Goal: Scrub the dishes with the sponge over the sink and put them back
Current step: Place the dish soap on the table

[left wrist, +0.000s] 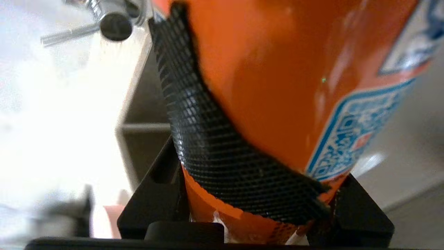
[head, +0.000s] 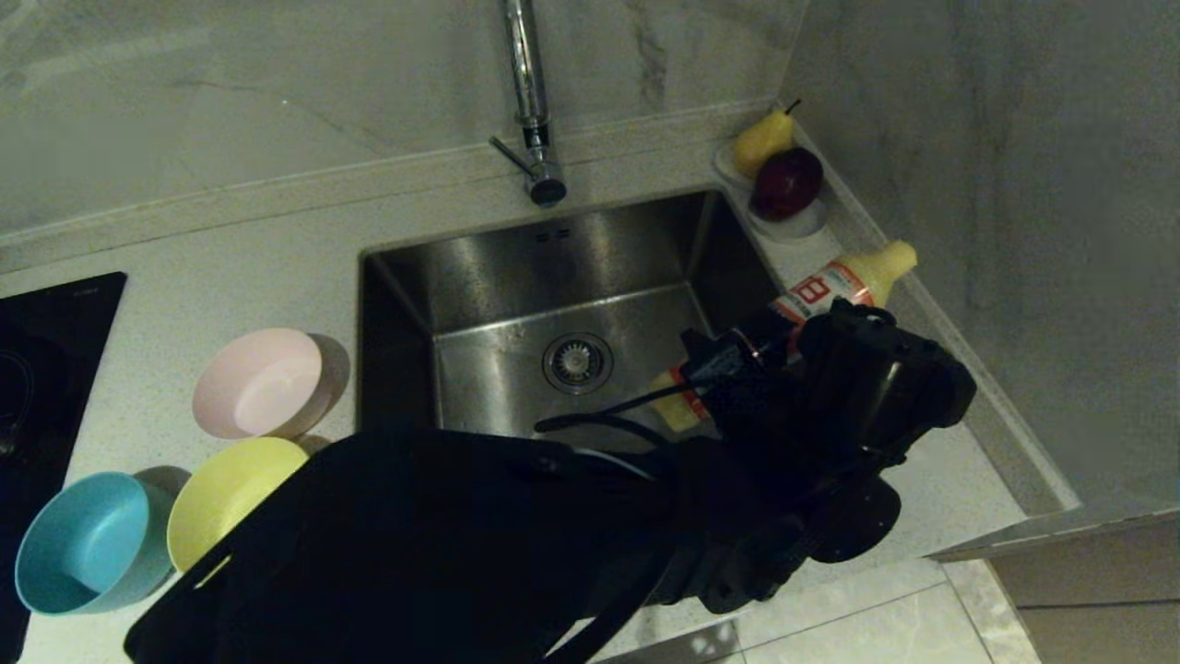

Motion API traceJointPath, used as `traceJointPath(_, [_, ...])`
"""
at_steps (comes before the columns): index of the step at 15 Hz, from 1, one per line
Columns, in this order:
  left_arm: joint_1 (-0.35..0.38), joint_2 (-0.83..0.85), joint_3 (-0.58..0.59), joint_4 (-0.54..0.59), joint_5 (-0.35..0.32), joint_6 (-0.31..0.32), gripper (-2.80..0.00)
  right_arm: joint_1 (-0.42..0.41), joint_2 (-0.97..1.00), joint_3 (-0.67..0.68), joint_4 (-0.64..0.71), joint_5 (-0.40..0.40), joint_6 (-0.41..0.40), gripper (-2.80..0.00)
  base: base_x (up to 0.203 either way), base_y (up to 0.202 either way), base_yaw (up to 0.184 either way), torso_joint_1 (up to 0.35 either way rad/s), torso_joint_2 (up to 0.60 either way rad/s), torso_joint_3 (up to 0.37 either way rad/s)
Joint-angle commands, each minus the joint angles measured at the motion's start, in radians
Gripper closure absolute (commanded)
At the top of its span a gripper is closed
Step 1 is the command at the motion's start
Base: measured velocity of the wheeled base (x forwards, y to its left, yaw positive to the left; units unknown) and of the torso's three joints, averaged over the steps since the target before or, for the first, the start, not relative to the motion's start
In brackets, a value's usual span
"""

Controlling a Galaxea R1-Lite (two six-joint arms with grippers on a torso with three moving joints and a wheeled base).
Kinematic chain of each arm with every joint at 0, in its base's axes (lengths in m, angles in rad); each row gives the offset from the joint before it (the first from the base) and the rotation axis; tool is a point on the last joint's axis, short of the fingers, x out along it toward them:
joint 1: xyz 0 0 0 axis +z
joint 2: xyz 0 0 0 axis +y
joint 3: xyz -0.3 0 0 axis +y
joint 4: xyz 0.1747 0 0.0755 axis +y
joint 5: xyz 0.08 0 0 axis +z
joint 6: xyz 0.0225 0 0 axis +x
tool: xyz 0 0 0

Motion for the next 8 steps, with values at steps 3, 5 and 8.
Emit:
traceJointPath(3, [-0.011, -0.104, 0.000, -0.017, -0.093, -0.166, 0.00, -0.001, 0.000, 0.000, 0.000, 0.000, 0.000, 0.00, 0.000, 0.000, 0.000, 0.000, 0.00, 0.000])
traceJointPath(5, [-0.027, -0.160, 0.000, -0.084, -0.161, -0.209, 0.00, 0.000, 0.000, 0.000, 0.000, 0.000, 0.000, 0.00, 0.000, 0.000, 0.000, 0.000, 0.00, 0.000])
traceJointPath(8, [-0.049, -0.256, 0.000, -0.188, -0.229, -0.213, 0.00, 0.000, 0.000, 0.000, 0.000, 0.000, 0.000, 0.00, 0.000, 0.000, 0.000, 0.000, 0.00, 0.000])
